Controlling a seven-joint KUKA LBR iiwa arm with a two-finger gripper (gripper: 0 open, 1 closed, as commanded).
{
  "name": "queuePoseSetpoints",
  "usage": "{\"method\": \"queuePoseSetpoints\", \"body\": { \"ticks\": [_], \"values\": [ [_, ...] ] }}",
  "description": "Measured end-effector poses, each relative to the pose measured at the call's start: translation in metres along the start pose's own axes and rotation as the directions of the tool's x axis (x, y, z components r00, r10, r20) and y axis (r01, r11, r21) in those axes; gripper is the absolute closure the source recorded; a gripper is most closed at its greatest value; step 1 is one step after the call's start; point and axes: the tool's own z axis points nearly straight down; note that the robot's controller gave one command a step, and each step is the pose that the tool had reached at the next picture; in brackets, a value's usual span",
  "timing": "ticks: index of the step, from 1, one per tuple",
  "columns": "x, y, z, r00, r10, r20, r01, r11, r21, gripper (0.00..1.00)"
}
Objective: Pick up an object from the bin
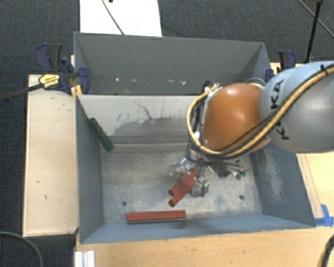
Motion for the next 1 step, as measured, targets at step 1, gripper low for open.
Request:
{"method": "queuePoseSetpoints", "body": {
  "ticks": [1],
  "values": [
    [-0.0401, 0.0159, -0.1223, 0.999, 0.041, 0.004, -0.041, 0.999, 0.002, 1.0]
  ]
}}
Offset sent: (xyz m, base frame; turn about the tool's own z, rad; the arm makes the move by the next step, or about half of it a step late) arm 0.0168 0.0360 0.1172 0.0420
